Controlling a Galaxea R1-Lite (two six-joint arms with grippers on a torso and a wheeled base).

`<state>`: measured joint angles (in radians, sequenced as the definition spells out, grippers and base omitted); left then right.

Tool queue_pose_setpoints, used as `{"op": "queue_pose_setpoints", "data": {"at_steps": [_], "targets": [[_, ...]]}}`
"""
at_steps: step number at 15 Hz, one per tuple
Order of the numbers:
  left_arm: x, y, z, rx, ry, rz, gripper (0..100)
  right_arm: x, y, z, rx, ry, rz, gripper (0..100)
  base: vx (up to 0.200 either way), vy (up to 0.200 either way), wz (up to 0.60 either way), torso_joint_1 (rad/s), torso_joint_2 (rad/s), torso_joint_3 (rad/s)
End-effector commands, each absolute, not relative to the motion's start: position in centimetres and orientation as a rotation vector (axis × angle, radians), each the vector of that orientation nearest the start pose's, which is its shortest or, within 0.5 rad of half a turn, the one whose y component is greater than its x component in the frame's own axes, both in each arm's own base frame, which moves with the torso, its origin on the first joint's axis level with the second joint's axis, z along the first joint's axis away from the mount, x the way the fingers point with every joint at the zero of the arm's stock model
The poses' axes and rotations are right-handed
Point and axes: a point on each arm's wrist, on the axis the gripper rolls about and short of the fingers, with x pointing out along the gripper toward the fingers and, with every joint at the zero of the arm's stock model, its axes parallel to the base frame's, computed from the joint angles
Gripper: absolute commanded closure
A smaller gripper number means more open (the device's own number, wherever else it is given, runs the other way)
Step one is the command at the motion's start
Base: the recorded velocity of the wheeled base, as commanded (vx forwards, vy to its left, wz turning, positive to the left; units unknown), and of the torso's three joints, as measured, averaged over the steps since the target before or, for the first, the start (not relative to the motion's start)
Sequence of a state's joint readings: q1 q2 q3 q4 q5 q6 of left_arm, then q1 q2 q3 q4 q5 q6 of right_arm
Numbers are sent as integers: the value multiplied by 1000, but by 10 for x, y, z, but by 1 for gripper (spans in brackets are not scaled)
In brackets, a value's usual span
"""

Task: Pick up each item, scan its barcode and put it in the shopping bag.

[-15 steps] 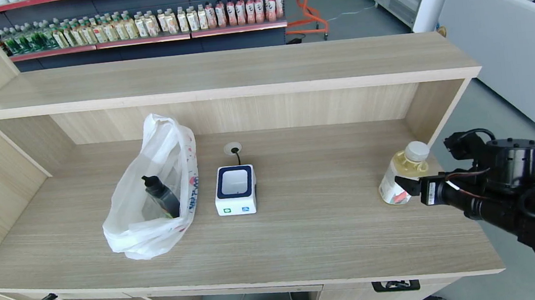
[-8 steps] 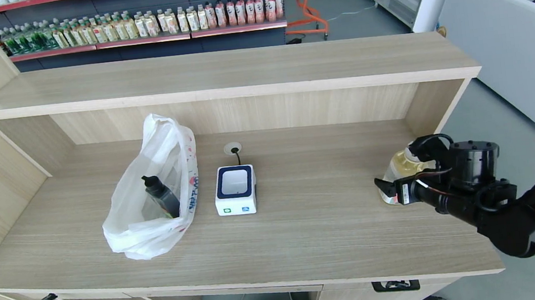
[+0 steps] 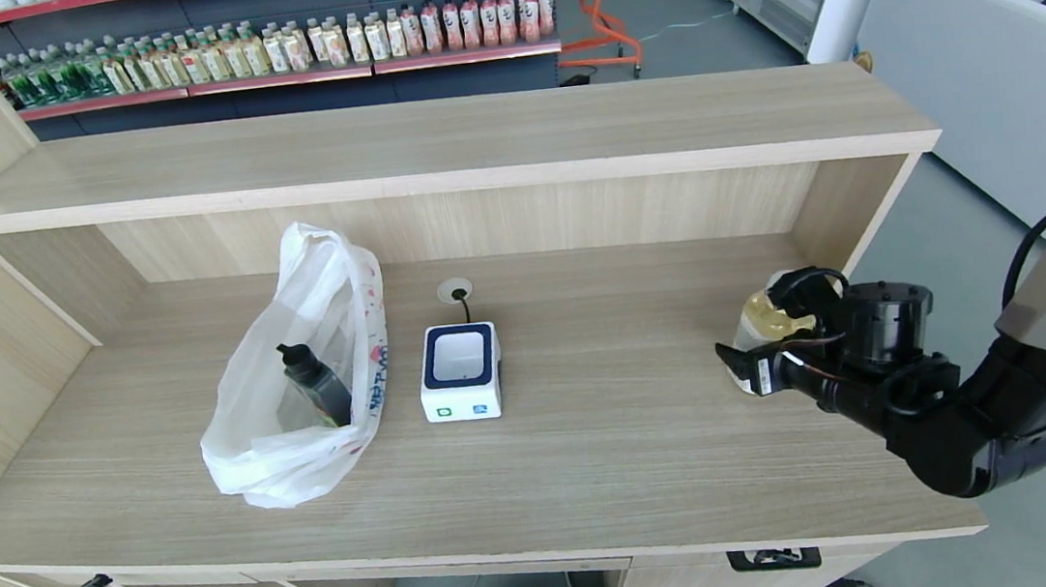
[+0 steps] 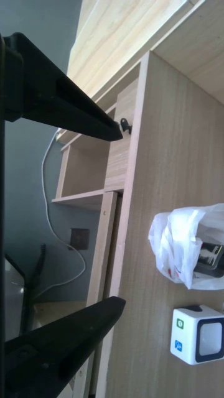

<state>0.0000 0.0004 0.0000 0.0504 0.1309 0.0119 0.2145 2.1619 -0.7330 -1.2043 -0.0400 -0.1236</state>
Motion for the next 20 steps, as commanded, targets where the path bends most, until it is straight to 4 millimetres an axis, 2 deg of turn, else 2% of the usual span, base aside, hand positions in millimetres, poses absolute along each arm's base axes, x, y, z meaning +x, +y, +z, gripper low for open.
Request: {"op": "queue_pose_setpoints", "data": {"at_steps": [1,6,9,11,13,15,16,17,19,20], "targets": [[-23,3,70,16,51,132,0,363,78,60,-155,211,188,100,0,0,0,0,0,0],[-23,3,70,16,51,132,0,363,73,63,-254,168,182,100,0,0,0,0,0,0],[-23,3,70,16,51,132,0,354,71,66,-255,178,194,100,0,0,0,0,0,0],[-23,3,70,16,51,132,0,350,69,76,-243,157,187,100,0,0,0,0,0,0],[-23,3,70,16,53,132,0,338,69,113,-85,99,215,100,0,0,0,0,0,0],[-23,3,70,16,51,130,0,316,67,158,14,129,308,100,0,0,0,0,0,0],[-23,3,70,16,51,132,0,306,67,167,48,152,339,100,0,0,0,0,0,0],[-23,3,70,16,51,132,0,271,76,180,102,229,430,100,0,0,0,0,0,0],[-23,3,70,16,51,132,0,235,85,188,110,292,619,100,0,0,0,0,0,0],[-23,3,70,16,51,132,0,231,87,189,112,298,653,100,0,0,0,0,0,0]]}}
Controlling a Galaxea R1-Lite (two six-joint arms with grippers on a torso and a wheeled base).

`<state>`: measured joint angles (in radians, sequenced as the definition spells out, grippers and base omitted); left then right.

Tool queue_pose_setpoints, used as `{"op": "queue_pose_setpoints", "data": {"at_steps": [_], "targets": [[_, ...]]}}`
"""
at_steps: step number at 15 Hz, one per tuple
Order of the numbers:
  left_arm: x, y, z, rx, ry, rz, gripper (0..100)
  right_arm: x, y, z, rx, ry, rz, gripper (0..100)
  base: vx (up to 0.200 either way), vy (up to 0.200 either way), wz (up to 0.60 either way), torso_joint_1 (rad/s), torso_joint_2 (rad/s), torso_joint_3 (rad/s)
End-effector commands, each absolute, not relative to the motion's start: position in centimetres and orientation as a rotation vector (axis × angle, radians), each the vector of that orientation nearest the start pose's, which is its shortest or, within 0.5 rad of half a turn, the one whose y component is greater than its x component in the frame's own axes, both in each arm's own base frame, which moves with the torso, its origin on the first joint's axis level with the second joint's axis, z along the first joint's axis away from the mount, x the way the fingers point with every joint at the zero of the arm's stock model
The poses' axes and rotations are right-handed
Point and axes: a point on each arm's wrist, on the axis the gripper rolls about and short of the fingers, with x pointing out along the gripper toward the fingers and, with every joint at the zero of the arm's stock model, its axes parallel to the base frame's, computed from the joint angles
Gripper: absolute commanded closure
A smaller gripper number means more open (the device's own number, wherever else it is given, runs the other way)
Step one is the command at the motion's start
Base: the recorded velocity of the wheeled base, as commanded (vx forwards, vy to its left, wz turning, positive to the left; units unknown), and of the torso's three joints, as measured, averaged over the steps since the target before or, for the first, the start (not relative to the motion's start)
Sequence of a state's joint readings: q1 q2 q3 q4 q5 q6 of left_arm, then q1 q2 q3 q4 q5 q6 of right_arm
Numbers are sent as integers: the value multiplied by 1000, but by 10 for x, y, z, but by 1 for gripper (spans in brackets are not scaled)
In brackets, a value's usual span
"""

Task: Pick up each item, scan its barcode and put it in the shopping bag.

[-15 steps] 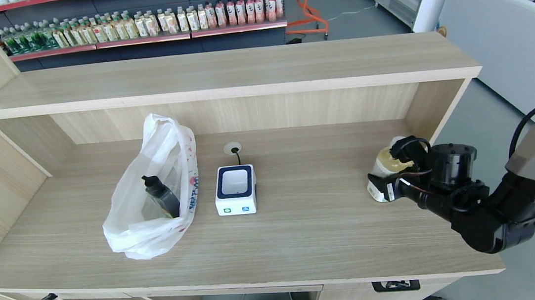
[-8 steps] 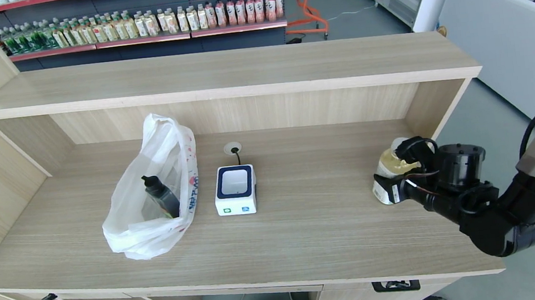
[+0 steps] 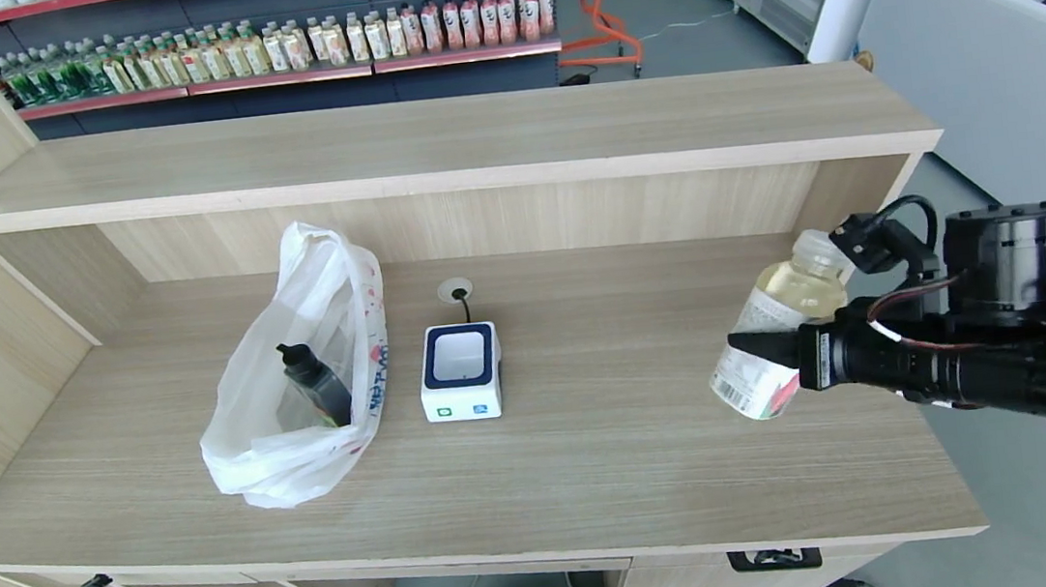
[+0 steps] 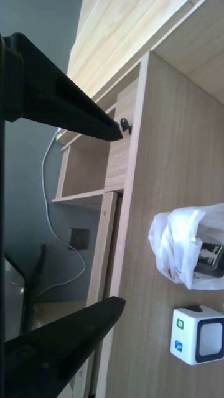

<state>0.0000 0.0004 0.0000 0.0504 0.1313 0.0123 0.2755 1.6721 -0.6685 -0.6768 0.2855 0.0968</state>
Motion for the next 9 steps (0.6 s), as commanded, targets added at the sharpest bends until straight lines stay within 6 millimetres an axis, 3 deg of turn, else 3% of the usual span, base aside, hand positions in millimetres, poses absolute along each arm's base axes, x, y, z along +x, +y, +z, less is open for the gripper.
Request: {"op": "queue_pose_setpoints", "data": {"at_steps": [1,4,9], "targets": [[-23,3,70,16,51,132,0,227,91,193,118,296,701,100,0,0,0,0,0,0],[-23,3,70,16,51,132,0,210,99,207,260,328,853,100,0,0,0,0,0,0],[-23,3,70,16,51,132,0,197,107,211,273,352,1121,100,0,0,0,0,0,0]]}}
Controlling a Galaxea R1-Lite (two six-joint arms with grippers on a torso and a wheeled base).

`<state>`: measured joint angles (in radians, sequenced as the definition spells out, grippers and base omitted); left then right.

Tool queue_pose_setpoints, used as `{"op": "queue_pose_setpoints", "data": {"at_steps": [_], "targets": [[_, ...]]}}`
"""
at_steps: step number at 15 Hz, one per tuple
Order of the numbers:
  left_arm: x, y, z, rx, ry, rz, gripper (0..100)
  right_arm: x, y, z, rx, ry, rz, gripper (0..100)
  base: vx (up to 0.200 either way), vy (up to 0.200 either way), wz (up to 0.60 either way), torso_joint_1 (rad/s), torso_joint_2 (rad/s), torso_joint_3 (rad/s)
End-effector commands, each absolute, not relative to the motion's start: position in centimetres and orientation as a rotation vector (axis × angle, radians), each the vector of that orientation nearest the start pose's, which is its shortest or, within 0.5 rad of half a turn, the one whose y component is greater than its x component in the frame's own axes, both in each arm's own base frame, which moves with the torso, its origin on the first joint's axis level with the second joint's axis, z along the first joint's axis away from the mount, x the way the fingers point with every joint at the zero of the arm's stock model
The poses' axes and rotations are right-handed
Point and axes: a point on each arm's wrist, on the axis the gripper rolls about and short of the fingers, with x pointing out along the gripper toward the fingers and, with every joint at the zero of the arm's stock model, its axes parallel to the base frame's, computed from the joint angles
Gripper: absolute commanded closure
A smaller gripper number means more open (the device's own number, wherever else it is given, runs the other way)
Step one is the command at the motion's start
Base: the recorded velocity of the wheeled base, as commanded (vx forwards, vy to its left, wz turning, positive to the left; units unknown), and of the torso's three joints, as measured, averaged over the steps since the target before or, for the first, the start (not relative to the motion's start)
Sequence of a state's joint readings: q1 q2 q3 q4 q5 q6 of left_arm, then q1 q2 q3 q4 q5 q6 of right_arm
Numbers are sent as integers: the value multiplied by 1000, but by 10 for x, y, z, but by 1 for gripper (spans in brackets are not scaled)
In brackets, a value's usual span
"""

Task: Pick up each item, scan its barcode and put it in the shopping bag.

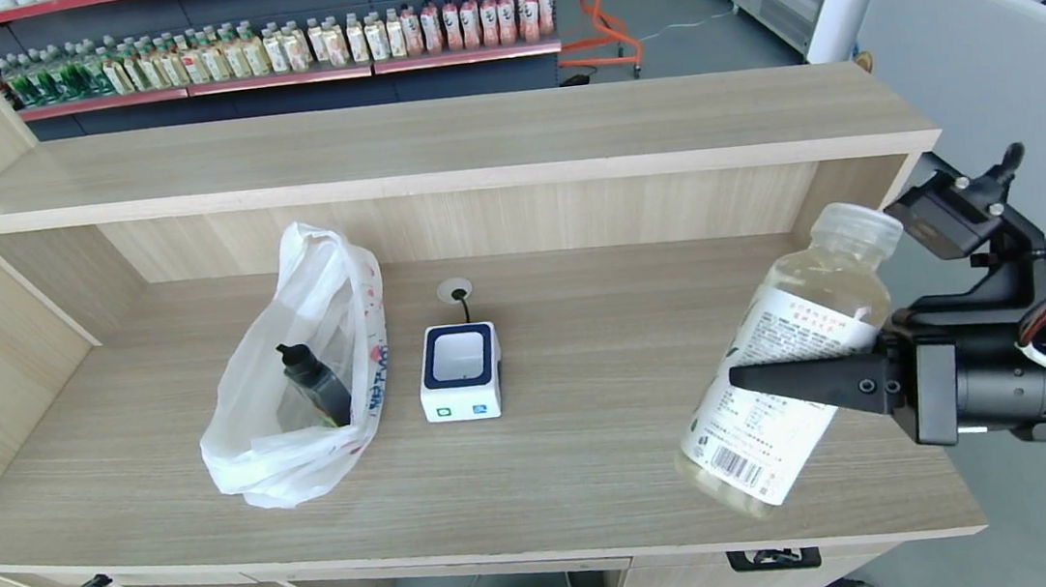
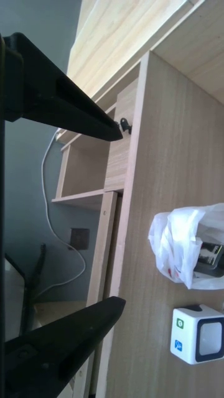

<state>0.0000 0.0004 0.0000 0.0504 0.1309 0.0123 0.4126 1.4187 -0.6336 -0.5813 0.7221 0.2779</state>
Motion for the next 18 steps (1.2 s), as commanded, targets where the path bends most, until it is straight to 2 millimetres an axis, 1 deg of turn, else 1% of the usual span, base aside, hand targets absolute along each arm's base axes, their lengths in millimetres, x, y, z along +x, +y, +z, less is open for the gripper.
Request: {"op": "queue_pose_setpoints", "data": {"at_steps": [1,4,7,10,13,14,18], "targets": [[-23,3,70,16,51,130,0,197,109,211,272,354,1130,100,0,0,0,0,0,0],[-23,3,70,16,51,130,0,196,117,211,268,364,1161,100,0,0,0,0,0,0],[-23,3,70,16,51,132,0,200,125,216,267,356,1184,100,0,0,0,0,0,0],[-23,3,70,16,51,130,0,193,137,220,294,377,1239,100,0,0,0,0,0,0],[-23,3,70,16,51,132,0,196,144,217,293,396,1257,100,0,0,0,0,0,0],[-23,3,70,16,51,130,0,198,148,219,291,392,1269,100,0,0,0,0,0,0],[-23,3,70,16,51,132,0,199,152,219,287,396,1277,100,0,0,0,0,0,0]]}}
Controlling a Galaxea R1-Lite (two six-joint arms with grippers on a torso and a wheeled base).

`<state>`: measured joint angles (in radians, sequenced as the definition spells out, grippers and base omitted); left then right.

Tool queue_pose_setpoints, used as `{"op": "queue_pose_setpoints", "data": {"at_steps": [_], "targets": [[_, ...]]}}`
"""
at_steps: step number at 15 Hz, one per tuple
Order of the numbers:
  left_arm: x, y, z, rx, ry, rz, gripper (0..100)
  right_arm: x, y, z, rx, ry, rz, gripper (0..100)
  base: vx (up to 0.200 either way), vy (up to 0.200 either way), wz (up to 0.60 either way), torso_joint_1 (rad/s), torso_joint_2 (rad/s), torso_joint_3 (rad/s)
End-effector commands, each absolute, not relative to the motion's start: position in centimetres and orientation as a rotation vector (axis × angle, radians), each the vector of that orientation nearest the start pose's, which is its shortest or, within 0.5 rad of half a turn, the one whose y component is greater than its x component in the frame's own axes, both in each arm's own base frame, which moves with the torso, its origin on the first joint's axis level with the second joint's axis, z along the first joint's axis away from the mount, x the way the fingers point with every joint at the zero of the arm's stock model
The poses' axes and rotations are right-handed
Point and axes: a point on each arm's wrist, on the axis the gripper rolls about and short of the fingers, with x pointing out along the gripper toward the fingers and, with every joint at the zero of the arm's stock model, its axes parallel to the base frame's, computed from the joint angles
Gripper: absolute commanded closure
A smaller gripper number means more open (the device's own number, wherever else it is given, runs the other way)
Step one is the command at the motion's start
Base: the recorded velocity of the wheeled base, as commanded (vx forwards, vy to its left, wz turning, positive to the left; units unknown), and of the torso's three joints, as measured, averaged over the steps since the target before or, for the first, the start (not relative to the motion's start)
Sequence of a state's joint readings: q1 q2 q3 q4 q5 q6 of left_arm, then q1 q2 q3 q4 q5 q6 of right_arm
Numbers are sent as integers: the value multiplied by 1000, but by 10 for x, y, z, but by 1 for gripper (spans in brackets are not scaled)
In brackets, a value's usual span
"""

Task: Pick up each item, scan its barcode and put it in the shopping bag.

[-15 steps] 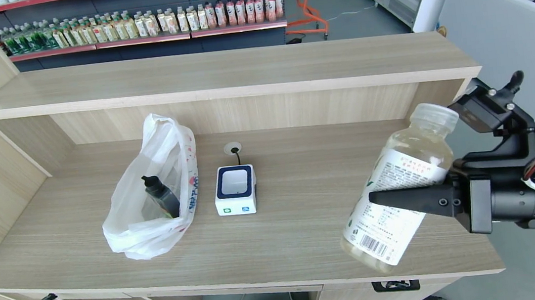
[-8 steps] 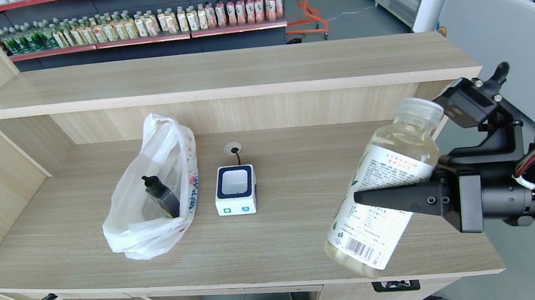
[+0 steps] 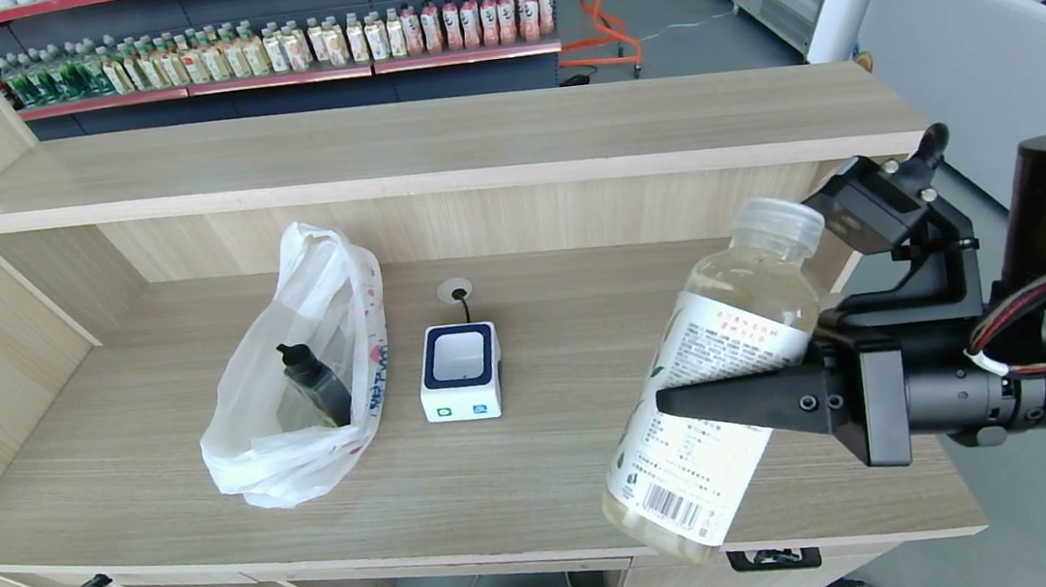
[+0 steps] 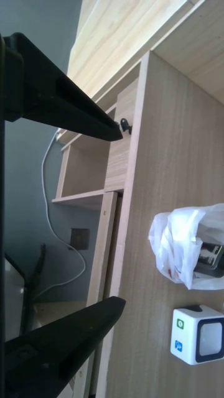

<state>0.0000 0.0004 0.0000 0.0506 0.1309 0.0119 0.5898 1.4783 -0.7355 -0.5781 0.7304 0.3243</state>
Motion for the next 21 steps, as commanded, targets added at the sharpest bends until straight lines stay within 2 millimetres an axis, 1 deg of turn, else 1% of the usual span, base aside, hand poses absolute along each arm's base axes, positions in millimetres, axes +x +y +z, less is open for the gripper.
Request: {"op": "queue_pose_setpoints", "data": {"at_steps": [1,6,12,14,15,16,17,18,19,20,21], "targets": [[-23,3,70,16,51,132,0,199,152,219,287,396,1277,100,0,0,0,0,0,0],[-23,3,70,16,51,132,0,200,153,217,286,401,1279,100,0,0,0,0,0,0],[-23,3,70,16,51,132,0,199,156,221,284,389,1294,100,0,0,0,0,0,0],[-23,3,70,16,51,130,0,198,153,223,267,365,1279,100,0,0,0,0,0,0],[-23,3,70,16,51,132,0,199,146,224,215,314,1257,100,0,0,0,0,0,0],[-23,3,70,16,51,132,0,208,133,219,105,241,1163,100,0,0,0,0,0,0],[-23,3,70,16,51,132,0,212,126,218,21,191,1087,100,0,0,0,0,0,0],[-23,3,70,16,51,132,0,216,106,211,-175,115,879,100,0,0,0,0,0,0],[-23,3,70,16,51,130,0,214,96,212,-243,82,826,100,0,0,0,0,0,0],[-23,3,70,16,51,130,0,206,77,210,-387,30,763,100,0,0,0,0,0,0],[-23,3,70,16,51,132,0,199,68,208,-474,2,737,100,0,0,0,0,0,0]]}}
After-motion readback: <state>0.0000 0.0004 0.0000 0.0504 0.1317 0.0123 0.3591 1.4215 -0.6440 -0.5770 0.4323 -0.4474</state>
